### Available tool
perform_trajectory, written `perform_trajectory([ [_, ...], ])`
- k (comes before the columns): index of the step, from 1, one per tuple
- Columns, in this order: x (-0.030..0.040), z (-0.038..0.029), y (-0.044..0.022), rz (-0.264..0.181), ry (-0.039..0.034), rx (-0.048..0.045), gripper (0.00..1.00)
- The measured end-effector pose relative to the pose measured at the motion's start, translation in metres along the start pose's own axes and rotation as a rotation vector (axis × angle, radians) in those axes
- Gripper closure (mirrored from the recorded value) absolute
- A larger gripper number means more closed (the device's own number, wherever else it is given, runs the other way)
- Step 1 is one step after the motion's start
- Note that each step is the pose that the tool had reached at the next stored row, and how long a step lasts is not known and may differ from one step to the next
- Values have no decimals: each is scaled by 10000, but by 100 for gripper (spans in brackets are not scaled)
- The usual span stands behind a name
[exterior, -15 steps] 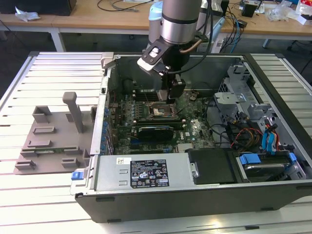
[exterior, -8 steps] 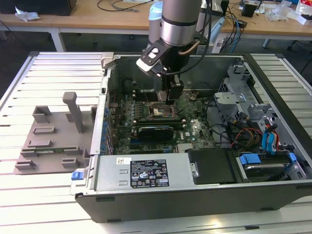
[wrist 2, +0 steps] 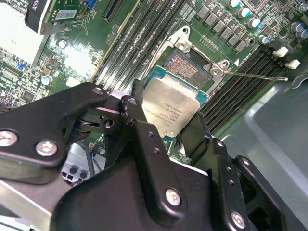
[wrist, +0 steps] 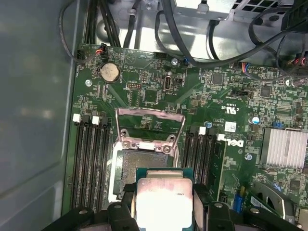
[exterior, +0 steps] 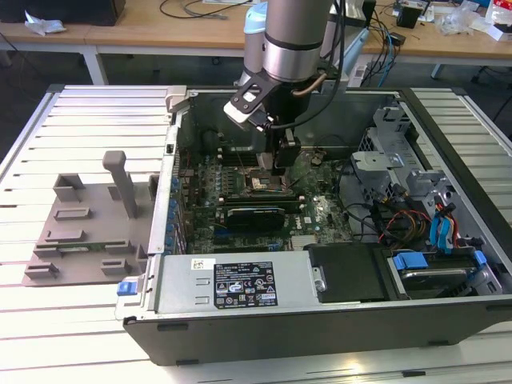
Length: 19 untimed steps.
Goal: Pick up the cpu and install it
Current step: 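Place the cpu into insertion slot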
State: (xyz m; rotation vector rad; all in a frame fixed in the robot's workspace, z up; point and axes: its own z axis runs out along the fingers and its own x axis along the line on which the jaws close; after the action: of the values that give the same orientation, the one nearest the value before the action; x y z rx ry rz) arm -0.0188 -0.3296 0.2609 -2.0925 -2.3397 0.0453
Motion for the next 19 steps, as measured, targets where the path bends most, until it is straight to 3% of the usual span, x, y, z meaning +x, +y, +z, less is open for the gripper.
perform_trajectory([
  [19,3,149,4,0,1,0,45],
])
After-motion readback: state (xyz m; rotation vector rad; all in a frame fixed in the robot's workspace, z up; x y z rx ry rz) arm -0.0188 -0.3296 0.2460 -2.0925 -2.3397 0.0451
